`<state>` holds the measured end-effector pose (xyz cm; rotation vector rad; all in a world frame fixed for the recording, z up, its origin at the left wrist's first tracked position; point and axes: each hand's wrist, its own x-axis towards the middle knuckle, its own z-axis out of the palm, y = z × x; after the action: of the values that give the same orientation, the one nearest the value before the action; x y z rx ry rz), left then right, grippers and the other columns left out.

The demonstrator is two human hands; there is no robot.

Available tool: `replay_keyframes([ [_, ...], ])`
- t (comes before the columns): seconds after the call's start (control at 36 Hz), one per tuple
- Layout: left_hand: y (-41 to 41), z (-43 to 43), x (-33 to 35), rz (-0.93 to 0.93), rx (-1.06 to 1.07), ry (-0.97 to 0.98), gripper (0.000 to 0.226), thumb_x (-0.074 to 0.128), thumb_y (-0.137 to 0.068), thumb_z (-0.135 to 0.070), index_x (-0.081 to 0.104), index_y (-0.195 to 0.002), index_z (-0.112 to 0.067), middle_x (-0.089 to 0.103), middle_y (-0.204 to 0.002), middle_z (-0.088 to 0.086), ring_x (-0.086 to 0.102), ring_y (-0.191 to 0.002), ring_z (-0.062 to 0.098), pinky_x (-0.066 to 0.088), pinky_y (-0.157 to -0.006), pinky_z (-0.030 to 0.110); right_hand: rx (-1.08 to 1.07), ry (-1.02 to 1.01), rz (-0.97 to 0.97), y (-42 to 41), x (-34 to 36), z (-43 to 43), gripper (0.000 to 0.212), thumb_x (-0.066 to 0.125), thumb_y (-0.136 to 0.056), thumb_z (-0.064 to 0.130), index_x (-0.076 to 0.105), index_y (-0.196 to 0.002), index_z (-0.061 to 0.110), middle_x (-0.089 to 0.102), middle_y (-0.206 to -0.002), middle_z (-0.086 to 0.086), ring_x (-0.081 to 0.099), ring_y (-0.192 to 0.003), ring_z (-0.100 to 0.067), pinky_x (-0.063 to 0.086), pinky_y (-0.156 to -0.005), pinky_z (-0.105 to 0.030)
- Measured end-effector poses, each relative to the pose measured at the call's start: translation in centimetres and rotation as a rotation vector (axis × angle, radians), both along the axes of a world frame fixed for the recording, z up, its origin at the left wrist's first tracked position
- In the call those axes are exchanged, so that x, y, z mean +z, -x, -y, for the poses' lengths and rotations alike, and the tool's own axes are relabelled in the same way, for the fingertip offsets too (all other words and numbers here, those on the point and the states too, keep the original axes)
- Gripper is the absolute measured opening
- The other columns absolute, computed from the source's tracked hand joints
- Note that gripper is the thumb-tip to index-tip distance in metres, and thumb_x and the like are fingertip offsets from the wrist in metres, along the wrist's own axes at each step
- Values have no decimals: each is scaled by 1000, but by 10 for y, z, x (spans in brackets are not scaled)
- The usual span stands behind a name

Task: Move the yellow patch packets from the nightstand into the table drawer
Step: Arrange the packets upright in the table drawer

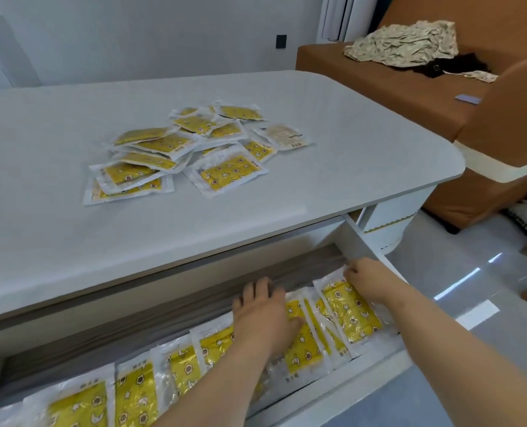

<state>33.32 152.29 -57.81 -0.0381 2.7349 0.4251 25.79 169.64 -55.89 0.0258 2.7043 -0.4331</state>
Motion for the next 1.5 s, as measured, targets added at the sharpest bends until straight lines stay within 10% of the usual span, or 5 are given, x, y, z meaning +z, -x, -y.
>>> replay_keyframes([
  [0.22, -9, -7, -6, -202, -105, 106, 57, 38, -93, -52, 33, -139, -18, 18, -152, 6, 11, -143, 26, 8, -115, 49, -2, -148, -157, 2, -4, -1, 23, 39, -93, 9, 60, -95, 18, 59, -94, -7, 58, -92, -27, 50, -77, -36],
  [0.36, -2, -23, -12, -347, -90, 124, 54, 84, -49, -54, 72, -82, -13, 70, -94, 8, 68, -92, 25, 54, -79, 45, -69, -104, -150, 2, -5, 1, 24, 37, -94, 10, 58, -107, 12, 62, -101, -9, 59, -93, -26, 52, -82, -39],
  [0.58, 13, -19, -19, -118, 234, -415, 31, 27, -102, -30, 37, -121, -9, 59, -103, 10, 57, -88, 24, 43, -68, 31, -108, -99, -121, 3, -6, -1, 29, 37, -92, 4, 45, -118, 10, 60, -111, -16, 58, -99, -30, 51, -84, -39],
  [0.78, 6, 2, -11, 100, -193, -187, 73, 50, -88, -51, 15, -147, -29, 4, -156, -5, -5, -145, 20, 1, -117, 49, 58, -105, -11, 1, 0, 4, 50, 61, -84, 22, 43, -131, 21, 57, -121, -8, 54, -111, -25, 48, -90, -35],
  [1.5, 9, -7, -22, -29, -189, -101, 66, 45, -88, -58, 15, -145, -44, 20, -150, -1, 17, -138, 24, 12, -114, 47, 183, -362, -120, -1, 4, 11, 47, 46, -87, 16, 47, -133, 25, 29, -149, -2, 30, -131, -27, 30, -105, -38],
])
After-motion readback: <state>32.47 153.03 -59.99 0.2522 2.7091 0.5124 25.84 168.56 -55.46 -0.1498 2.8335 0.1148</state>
